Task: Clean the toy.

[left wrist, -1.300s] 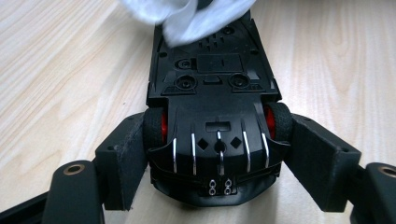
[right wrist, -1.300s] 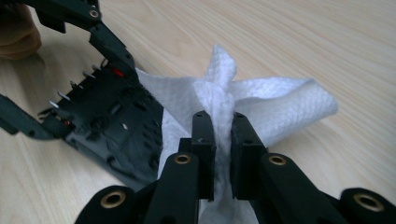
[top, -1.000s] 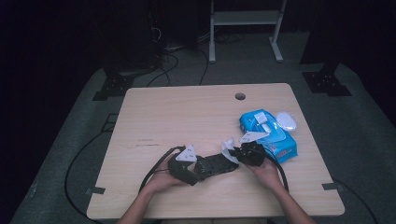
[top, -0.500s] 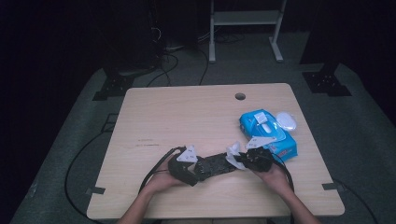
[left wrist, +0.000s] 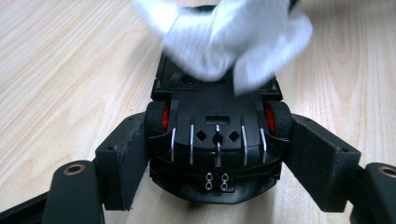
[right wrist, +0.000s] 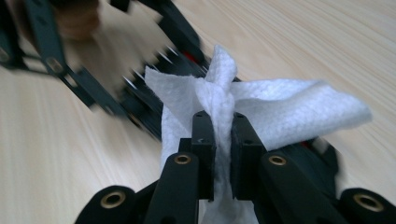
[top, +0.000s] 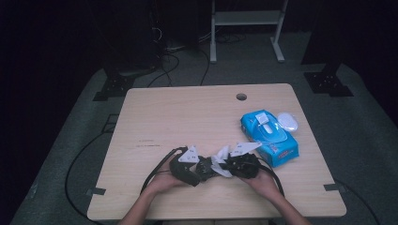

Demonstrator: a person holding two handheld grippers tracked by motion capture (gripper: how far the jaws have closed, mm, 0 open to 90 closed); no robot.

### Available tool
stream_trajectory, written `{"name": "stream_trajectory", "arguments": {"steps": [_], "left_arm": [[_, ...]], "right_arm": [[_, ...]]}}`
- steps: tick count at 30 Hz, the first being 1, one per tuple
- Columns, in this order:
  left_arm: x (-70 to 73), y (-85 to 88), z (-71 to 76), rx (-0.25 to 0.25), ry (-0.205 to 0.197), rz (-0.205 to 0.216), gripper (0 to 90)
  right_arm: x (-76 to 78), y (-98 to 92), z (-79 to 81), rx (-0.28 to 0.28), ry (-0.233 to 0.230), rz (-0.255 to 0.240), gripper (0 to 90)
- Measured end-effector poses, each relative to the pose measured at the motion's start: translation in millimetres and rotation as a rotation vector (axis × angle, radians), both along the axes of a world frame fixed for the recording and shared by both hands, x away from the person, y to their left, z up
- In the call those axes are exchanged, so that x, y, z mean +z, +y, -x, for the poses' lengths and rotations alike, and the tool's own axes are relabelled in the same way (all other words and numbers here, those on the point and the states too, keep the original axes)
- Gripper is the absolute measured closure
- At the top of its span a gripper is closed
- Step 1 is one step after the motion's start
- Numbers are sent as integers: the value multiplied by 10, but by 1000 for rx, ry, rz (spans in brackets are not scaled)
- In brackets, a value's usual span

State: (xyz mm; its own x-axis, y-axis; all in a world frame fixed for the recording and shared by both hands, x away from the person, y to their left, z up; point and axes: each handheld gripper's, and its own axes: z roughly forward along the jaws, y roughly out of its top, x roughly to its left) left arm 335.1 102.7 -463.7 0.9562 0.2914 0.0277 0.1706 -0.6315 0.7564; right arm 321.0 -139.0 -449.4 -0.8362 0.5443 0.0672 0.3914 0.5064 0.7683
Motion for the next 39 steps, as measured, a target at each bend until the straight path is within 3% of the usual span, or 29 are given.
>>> {"name": "stream_trajectory", "arguments": {"steps": [1, 3, 6, 9, 12, 19, 24, 30, 33, 36, 39], "left_arm": [[-3, -3, 0, -1, -4, -3, 253], [0, -5, 2, -2, -6, -1, 260], [-6, -3, 0, -3, 0, -3, 260], [-16, 4, 0, 1, 4, -9, 262], [-16, 4, 0, 1, 1, -8, 262], [-13, 7, -12, 0, 3, -3, 262], [-9, 6, -16, 1, 7, 3, 261], [-6, 0, -16, 3, 11, 6, 261], [-9, 0, -17, 2, 10, 5, 261], [-11, 0, -15, 2, 12, 3, 261], [-11, 2, -16, 0, 12, 4, 261]], "right_arm": [[16, 162, -6, 28, -5, -9, 815], [19, 211, -9, 39, -4, -12, 816], [31, 444, 15, 89, 2, -23, 816], [36, 549, 12, 108, -17, 9, 816], [39, 461, -66, 67, -29, 18, 816], [14, -53, -259, -90, -16, 30, 816], [-11, -341, -302, -152, 0, 30, 815], [-30, -356, -232, -149, -5, 25, 815], [-19, -292, -208, -129, -3, 21, 814], [-10, -169, -162, -67, 1, 0, 812], [-1, -171, -160, -63, -5, 15, 812]]}}
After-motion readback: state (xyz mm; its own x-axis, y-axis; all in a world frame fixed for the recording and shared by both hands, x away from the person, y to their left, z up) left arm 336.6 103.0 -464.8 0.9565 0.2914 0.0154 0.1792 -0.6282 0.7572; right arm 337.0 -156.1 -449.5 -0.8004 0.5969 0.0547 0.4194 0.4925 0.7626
